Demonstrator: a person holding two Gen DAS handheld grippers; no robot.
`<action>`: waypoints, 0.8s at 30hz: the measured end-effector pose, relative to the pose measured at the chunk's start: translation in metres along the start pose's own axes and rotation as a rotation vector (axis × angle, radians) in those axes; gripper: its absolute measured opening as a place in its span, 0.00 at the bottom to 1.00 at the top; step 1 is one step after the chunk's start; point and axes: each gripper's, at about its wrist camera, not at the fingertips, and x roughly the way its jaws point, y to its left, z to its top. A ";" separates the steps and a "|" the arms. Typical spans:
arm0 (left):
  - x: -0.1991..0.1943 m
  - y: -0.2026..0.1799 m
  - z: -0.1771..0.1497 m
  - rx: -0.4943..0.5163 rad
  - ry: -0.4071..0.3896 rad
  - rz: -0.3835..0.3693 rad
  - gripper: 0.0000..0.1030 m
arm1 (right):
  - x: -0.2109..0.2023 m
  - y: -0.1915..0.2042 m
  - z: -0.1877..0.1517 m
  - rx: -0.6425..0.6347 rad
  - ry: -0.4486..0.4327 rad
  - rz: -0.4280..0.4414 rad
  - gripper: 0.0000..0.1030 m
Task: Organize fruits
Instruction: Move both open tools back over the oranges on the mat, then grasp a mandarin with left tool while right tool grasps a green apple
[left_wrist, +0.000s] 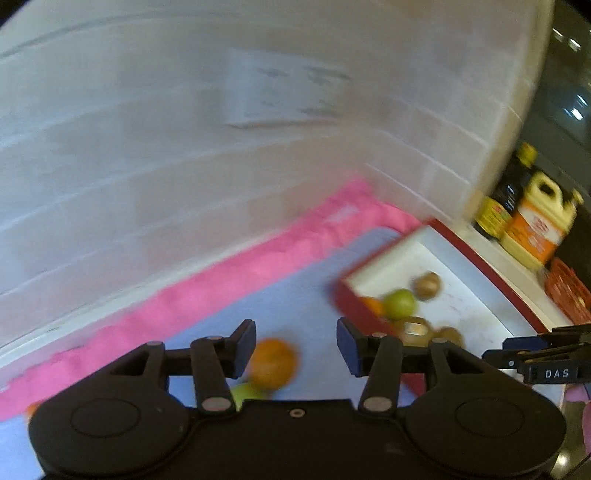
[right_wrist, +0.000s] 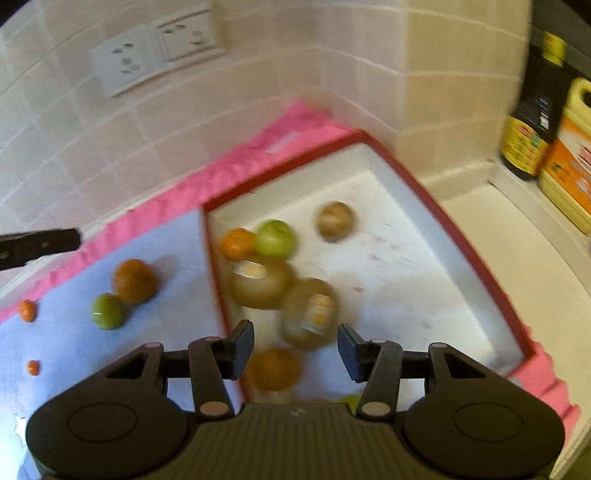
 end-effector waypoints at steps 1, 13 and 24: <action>-0.013 0.013 -0.003 -0.018 -0.019 0.028 0.67 | 0.000 0.009 0.003 -0.013 -0.004 0.015 0.51; -0.107 0.157 -0.071 -0.238 -0.078 0.325 0.71 | 0.039 0.135 0.031 -0.144 0.027 0.164 0.52; -0.061 0.196 -0.117 -0.166 0.041 0.346 0.73 | 0.117 0.179 0.012 -0.067 0.224 0.218 0.58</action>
